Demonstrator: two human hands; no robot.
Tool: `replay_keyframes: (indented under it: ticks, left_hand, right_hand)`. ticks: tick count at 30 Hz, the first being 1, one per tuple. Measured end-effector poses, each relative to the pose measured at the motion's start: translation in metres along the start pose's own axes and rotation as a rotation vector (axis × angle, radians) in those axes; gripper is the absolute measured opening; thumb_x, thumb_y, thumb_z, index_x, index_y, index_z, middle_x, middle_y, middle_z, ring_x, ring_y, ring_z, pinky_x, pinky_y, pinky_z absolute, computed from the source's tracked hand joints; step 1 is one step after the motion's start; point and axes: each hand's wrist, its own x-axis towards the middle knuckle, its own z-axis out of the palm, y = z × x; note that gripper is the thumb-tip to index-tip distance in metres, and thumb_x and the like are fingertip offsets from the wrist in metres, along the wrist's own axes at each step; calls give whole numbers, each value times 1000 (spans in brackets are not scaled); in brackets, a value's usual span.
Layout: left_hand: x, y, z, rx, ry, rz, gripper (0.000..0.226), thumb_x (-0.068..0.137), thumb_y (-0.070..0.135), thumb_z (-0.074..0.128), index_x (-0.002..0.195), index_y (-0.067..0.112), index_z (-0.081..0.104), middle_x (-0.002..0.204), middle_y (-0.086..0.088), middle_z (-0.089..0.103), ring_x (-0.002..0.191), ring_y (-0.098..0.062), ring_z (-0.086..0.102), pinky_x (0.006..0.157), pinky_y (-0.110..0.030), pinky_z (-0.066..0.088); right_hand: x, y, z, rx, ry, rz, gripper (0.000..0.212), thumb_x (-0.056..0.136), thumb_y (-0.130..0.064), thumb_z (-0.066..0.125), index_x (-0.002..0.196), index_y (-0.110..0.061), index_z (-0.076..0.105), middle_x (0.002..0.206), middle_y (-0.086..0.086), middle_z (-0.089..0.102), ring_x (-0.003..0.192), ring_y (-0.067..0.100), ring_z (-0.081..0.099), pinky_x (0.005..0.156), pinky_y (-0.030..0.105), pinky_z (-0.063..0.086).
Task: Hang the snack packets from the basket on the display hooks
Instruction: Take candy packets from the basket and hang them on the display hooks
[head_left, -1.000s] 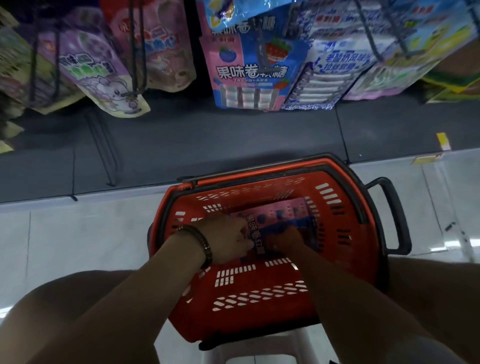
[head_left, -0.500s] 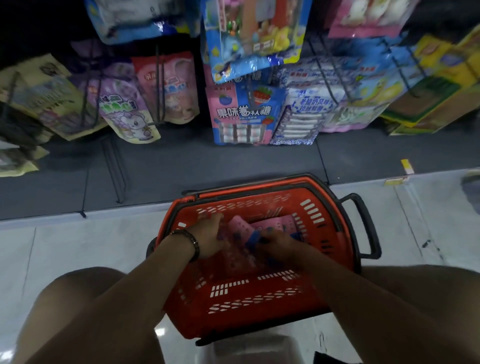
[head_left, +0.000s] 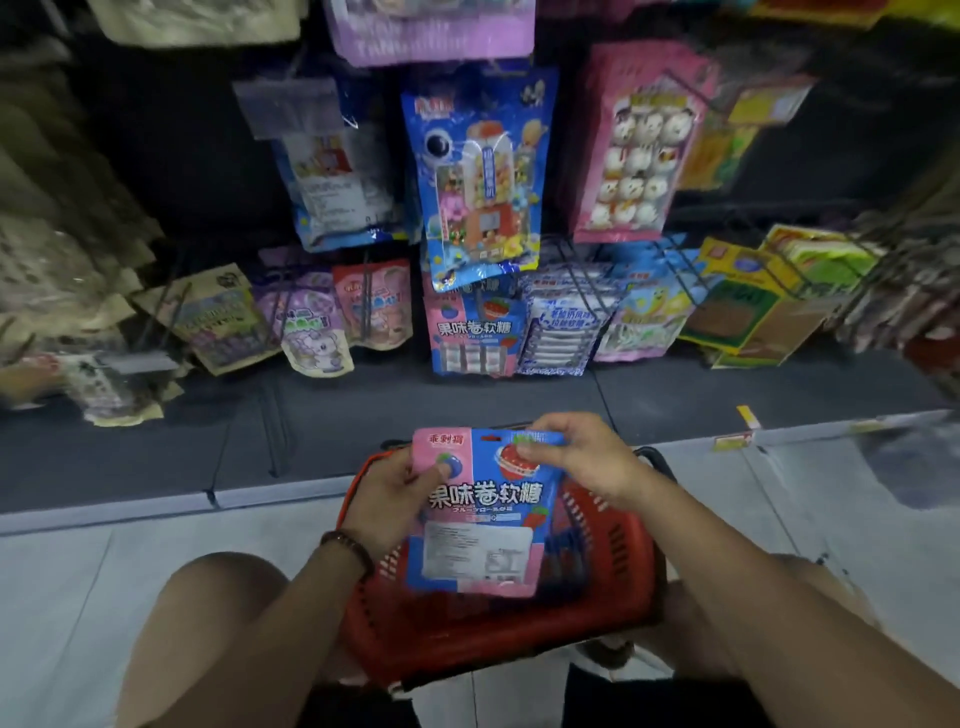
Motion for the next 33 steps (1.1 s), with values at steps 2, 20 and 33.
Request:
replay_keyframes:
  ticks: [2, 20, 33]
  left_hand:
    - [-11, 14, 0, -38, 47, 7, 13, 96, 36, 74, 102, 26, 79, 97, 0, 83, 89, -31, 80, 70, -46, 66]
    - [-78, 76, 38, 199, 349, 254, 57, 78, 22, 88, 123, 22, 53, 123, 3, 51, 112, -20, 58, 99, -40, 52]
    - [-54, 75, 36, -225, 301, 232, 19, 103, 8, 62, 108, 21, 73, 104, 8, 81, 98, -11, 75, 84, -24, 58]
  right_hand:
    - [-15, -10, -1, 182, 15, 39, 19, 90, -12, 83, 108, -9, 79, 106, 9, 83, 101, 27, 79, 100, 53, 60]
    - [-61, -63, 26, 374, 264, -101, 17, 96, -11, 76, 86, -22, 84, 90, 5, 84, 74, 18, 80, 55, 25, 58]
    - [-50, -67, 29, -56, 427, -232, 12, 91, -36, 81, 97, -35, 70, 96, -11, 74, 89, 1, 68, 75, 19, 51]
